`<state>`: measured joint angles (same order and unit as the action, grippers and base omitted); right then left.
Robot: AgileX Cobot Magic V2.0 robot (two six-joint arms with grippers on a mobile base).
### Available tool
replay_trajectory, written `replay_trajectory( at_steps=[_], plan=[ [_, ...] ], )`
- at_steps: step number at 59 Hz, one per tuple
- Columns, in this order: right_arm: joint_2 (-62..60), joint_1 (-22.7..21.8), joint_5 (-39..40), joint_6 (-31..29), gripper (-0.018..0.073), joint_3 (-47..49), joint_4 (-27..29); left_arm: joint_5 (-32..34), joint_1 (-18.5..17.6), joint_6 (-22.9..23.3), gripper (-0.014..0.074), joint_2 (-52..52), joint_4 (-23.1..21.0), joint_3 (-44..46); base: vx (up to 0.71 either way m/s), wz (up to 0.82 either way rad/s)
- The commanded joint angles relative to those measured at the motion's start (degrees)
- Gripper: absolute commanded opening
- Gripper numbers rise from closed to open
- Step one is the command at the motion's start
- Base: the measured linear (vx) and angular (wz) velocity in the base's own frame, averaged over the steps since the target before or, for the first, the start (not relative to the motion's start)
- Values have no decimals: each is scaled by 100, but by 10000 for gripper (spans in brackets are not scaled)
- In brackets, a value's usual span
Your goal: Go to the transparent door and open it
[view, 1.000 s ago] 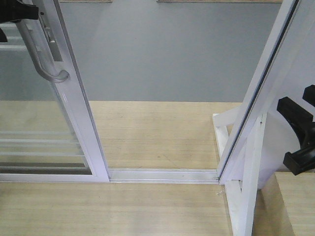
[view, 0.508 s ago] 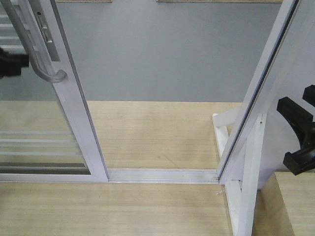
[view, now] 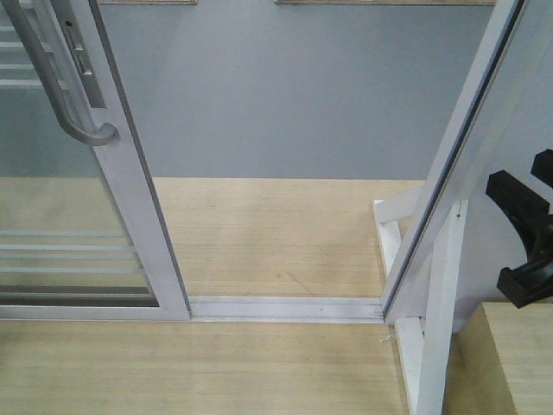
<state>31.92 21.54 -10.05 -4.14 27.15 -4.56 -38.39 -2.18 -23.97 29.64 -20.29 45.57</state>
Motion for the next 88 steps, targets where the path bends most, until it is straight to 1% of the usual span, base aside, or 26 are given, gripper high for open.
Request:
replay_trajectory(
  at_steps=[1,3,7,10,14,17,20,22,35,43,46,50,65,88],
  plan=[
    [42,-31,476,-37,344,164,-33,466,-23,62,54,-190,-73,48,0,0],
    [42,-31,476,-37,344,164,-33,522,-23,62,-9,-274,-54,-32,0,0],
    [42,-31,476,-37,344,164,-33,703,-19,100,-8,-505,177,-263,0,0],
    [42,-31,476,-37,344,164,-33,893,-19,345,-8,-705,406,-475,0,0],
    [42,-31,476,-37,344,164,-33,1281,-19,940,-7,-1014,759,-866,0,0],
    [42,-31,476,-37,344,164,-33,1714,-19,1521,-7,-1286,1105,-1293,0,0],
    [42,-31,476,-37,344,164,-33,2118,-19,1894,-7,-1507,1387,-1657,0,0],
    [42,-31,476,-37,344,164,-33,2361,-19,2019,-7,-1635,1504,-1921,0,0],
    [42,-31,476,-37,344,164,-33,3839,-19,1944,-7,-2279,1526,-3684,0,0],
    [42,-31,476,-37,344,164,-33,5076,-19,1944,-7,-2767,1520,-4969,0,0],
    [42,-31,476,-37,344,164,-33,4388,-19,1949,-7,-2941,1520,-4842,0,0],
    [42,-31,476,-37,344,164,-33,4149,-19,1949,-6,-3090,1520,-4848,0,0],
    [41,-31,457,-37,344,164,-33,3872,-19,1949,-6,-3102,1520,-4889,0,0],
    [41,-31,457,-37,344,164,-33,3875,-19,1949,-6,-3102,1520,-4883,0,0]
  ],
)
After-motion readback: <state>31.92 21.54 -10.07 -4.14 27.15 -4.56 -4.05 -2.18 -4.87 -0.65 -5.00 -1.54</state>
